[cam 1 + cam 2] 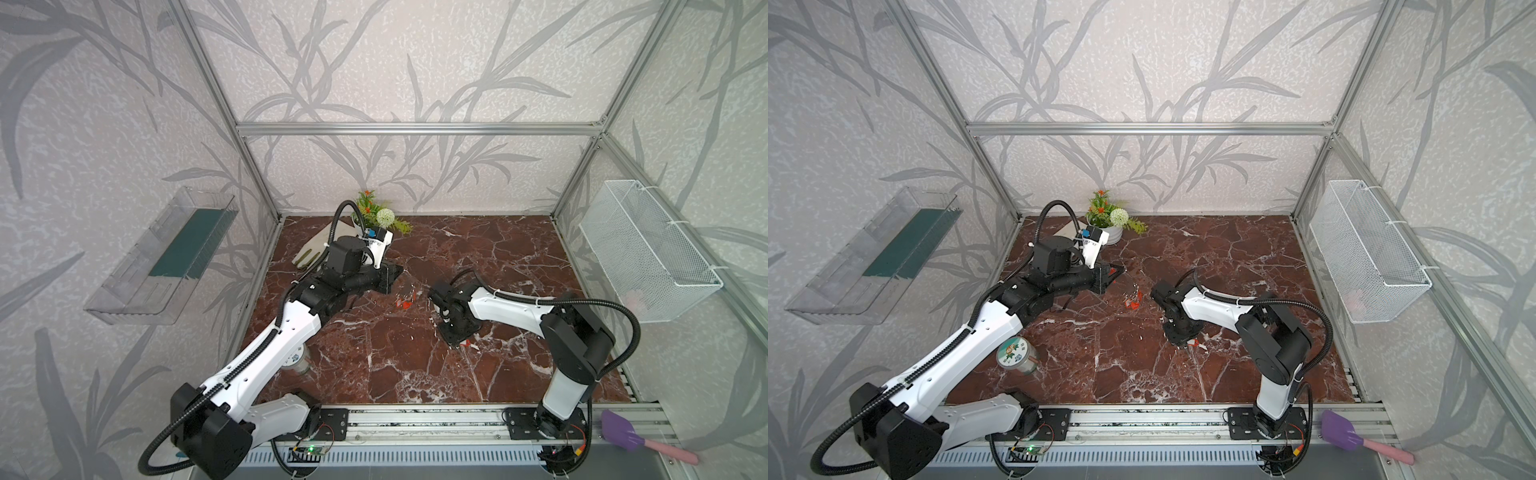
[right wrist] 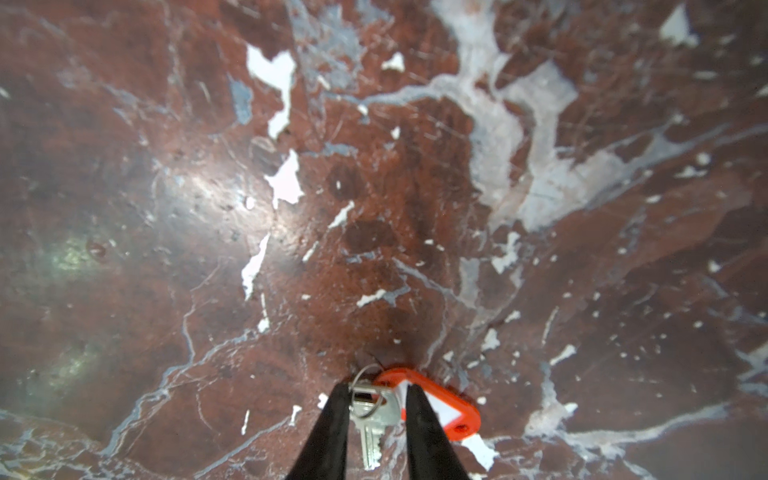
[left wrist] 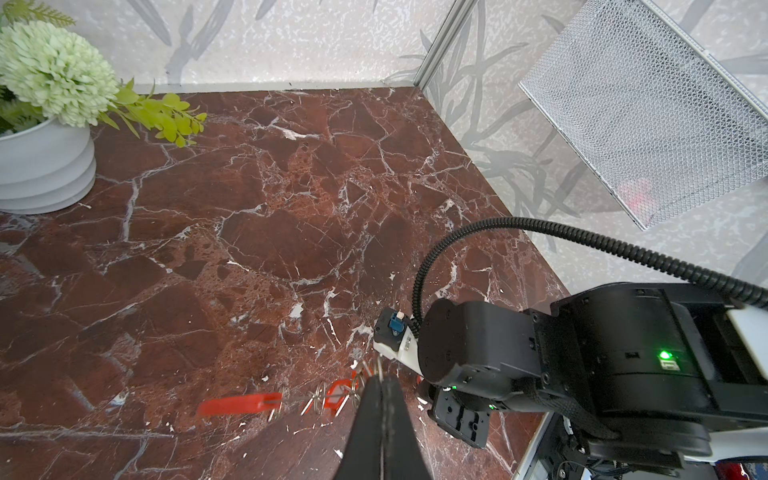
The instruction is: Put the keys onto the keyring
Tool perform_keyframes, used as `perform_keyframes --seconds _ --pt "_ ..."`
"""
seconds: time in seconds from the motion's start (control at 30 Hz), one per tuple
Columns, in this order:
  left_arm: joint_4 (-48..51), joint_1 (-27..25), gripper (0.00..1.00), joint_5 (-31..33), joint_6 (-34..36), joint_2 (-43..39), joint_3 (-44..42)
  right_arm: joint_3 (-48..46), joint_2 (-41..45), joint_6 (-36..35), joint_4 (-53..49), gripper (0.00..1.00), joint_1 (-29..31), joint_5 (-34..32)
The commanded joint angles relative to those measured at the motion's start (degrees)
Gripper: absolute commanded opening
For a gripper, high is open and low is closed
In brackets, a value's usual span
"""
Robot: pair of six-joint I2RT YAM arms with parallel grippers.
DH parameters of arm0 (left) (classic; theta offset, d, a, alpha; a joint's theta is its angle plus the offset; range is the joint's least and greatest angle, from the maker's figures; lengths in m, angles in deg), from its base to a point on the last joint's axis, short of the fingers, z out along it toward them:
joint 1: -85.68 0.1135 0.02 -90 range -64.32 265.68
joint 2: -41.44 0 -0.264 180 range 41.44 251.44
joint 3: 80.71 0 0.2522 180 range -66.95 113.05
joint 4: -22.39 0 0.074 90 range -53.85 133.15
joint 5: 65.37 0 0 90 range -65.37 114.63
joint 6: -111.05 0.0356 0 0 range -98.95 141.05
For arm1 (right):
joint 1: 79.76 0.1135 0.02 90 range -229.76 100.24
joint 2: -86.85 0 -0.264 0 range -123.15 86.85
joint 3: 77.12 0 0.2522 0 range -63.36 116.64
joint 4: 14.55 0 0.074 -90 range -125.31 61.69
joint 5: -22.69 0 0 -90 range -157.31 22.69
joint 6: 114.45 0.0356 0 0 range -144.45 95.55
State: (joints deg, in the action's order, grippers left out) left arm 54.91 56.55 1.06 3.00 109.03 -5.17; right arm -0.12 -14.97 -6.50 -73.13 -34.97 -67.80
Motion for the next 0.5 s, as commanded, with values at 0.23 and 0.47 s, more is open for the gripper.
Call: perform_keyframes --seconds 0.23,0.47 --pt "-1.8 0.1 0.00 -0.2 -0.2 -1.1 0.5 0.7 0.6 0.2 -1.2 0.26 0.3 -0.7" --pt "-1.9 0.2 0.00 -0.2 -0.2 -1.1 0.5 1.0 0.1 0.2 -1.3 0.26 0.3 -0.5"
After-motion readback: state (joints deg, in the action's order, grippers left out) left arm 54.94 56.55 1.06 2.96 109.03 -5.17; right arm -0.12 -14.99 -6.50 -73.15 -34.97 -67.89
